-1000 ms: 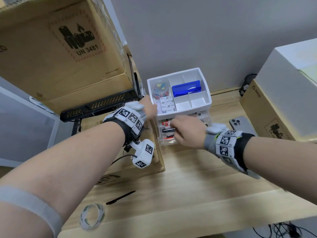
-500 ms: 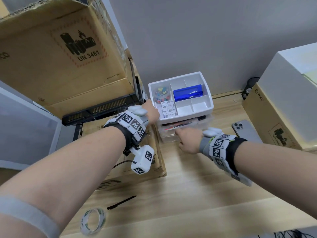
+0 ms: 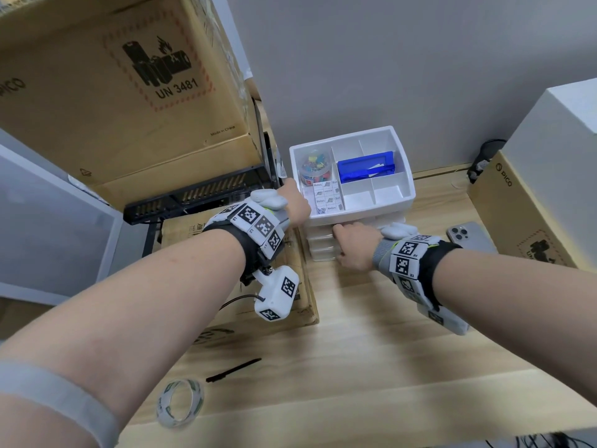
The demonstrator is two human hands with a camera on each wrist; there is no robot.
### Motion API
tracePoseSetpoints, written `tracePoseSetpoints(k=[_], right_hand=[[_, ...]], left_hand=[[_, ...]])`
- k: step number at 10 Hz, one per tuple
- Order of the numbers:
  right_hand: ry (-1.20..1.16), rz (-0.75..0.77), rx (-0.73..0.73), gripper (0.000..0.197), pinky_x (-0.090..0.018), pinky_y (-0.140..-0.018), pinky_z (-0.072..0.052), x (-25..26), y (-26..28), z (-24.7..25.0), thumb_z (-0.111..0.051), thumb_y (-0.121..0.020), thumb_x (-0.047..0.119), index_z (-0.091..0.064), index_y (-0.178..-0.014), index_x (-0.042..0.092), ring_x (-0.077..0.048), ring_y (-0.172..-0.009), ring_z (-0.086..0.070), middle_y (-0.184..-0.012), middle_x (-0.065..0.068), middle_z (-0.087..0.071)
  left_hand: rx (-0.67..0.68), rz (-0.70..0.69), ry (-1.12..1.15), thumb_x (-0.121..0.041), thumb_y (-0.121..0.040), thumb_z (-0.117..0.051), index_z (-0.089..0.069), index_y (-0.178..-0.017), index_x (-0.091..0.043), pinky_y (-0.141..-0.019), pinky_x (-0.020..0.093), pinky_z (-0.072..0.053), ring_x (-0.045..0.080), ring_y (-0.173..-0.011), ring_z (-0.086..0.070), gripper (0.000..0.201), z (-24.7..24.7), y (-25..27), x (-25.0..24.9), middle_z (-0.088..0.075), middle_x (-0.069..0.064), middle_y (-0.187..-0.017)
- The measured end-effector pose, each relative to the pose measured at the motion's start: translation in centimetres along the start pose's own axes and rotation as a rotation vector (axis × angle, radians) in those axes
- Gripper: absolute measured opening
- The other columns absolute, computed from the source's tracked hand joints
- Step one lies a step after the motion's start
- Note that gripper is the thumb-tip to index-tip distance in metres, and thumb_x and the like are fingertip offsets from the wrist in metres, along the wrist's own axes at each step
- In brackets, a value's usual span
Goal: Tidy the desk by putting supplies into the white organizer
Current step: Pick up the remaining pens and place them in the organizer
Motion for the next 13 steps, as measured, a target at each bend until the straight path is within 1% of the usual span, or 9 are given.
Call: tracePoseSetpoints(k=[2,3,4,6,7,8,10,12,13], right_hand=[[-0.374,-0.170,0.149,0.017,-0.032,-0.078,-0.051,-1.9,0.7,-2.8,-0.053,-0.088,0.021,-0.057,-0.095,0.006,-0.029,-0.089,-0.061,-0.095,-0.009,-0.064],[-0.919,-0.450,0.140,0.003,-0.031,-0.064,-0.048,-3.4,1.2,-5.7,-0.049,-0.088,0.008,-0.052,-0.088,0.008,-0.028,-0.079,-0.060,-0.084,-0.012,-0.056],[-1.470,-0.697,0.062,0.014,-0.031,-0.055,-0.051,-4.1,1.5,-8.0,-0.046,-0.088,-0.004,-0.049,-0.091,0.009,-0.024,-0.071,-0.060,-0.080,-0.013,-0.055],[-1.897,-0.919,-0.111,0.025,-0.021,-0.032,-0.042,-5.0,-0.6,-11.4,-0.037,-0.077,-0.014,-0.044,-0.072,0.009,-0.024,-0.062,-0.047,-0.067,-0.011,-0.044],[-1.978,-0.913,-0.150,0.024,-0.034,-0.045,-0.059,-4.9,-1.4,-11.8,-0.039,-0.081,-0.016,-0.050,-0.080,0.006,-0.026,-0.074,-0.055,-0.079,-0.013,-0.050],[-2.063,-0.935,-0.179,0.026,-0.033,-0.055,-0.061,-4.7,-2.3,-13.3,-0.044,-0.078,-0.018,-0.056,-0.085,0.004,-0.028,-0.087,-0.058,-0.093,-0.015,-0.053],[-2.028,-0.990,-0.166,0.017,-0.019,-0.042,-0.050,-4.1,-0.7,-15.5,-0.047,-0.081,-0.006,-0.054,-0.077,0.010,-0.015,-0.062,-0.051,-0.070,-0.006,-0.051],[-1.958,-0.985,-0.109,0.005,-0.021,-0.047,-0.048,-3.0,3.1,-17.1,-0.058,-0.085,0.006,-0.059,-0.083,0.011,-0.011,-0.046,-0.048,-0.060,-0.003,-0.054],[-1.989,-0.973,-0.130,0.017,-0.021,-0.045,-0.044,-2.9,4.4,-17.6,-0.064,-0.090,0.028,-0.058,-0.087,0.013,-0.011,-0.043,-0.050,-0.060,-0.003,-0.056]], left_hand=[[-0.024,-0.008,-0.007,-0.015,-0.098,-0.049,-0.048,-0.129,0.000,-0.087,0.038,-0.046,0.037,-0.112,-0.060,0.035,0.5,0.6,0.0,-0.061,0.020,-0.122],[-0.011,-0.012,-0.005,-0.014,-0.097,-0.049,-0.049,-0.128,0.001,-0.082,0.036,-0.046,0.037,-0.110,-0.062,0.034,0.3,0.7,0.0,-0.063,0.020,-0.120],[-0.008,-0.012,0.007,-0.013,-0.096,-0.048,-0.050,-0.127,0.001,-0.085,0.037,-0.049,0.037,-0.108,-0.063,0.034,0.3,0.5,-0.1,-0.063,0.020,-0.119],[-0.039,-0.016,-0.018,-0.016,-0.097,-0.048,-0.045,-0.133,-0.001,-0.081,0.034,-0.042,0.035,-0.114,-0.059,0.038,-0.2,-0.1,0.2,-0.061,0.017,-0.124],[-0.066,-0.021,-0.009,-0.016,-0.098,-0.047,-0.045,-0.132,-0.001,-0.081,0.034,-0.041,0.035,-0.113,-0.060,0.037,-0.2,-0.2,0.3,-0.061,0.017,-0.123],[-0.077,-0.036,-0.018,-0.017,-0.098,-0.046,-0.046,-0.130,-0.001,-0.080,0.034,-0.041,0.036,-0.112,-0.060,0.035,-0.4,-0.3,0.3,-0.061,0.018,-0.122],[-0.079,-0.040,-0.001,-0.018,-0.099,-0.045,-0.046,-0.130,-0.001,-0.081,0.034,-0.041,0.035,-0.113,-0.059,0.035,-0.6,-0.1,0.3,-0.061,0.018,-0.122],[-0.064,-0.027,0.014,-0.017,-0.099,-0.044,-0.043,-0.135,0.000,-0.081,0.034,-0.040,0.036,-0.116,-0.058,0.039,-0.5,0.3,0.3,-0.059,0.019,-0.126],[-0.069,-0.026,0.021,-0.017,-0.099,-0.044,-0.042,-0.135,-0.001,-0.082,0.035,-0.041,0.036,-0.116,-0.058,0.039,-0.4,0.5,0.2,-0.059,0.019,-0.126]])
Point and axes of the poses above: each hand's wrist, its own y-axis away from the middle knuckle, its own z-axis out of the back of the hand, x = y × z, the point moved 7 cm from there along -y, towards the middle knuckle
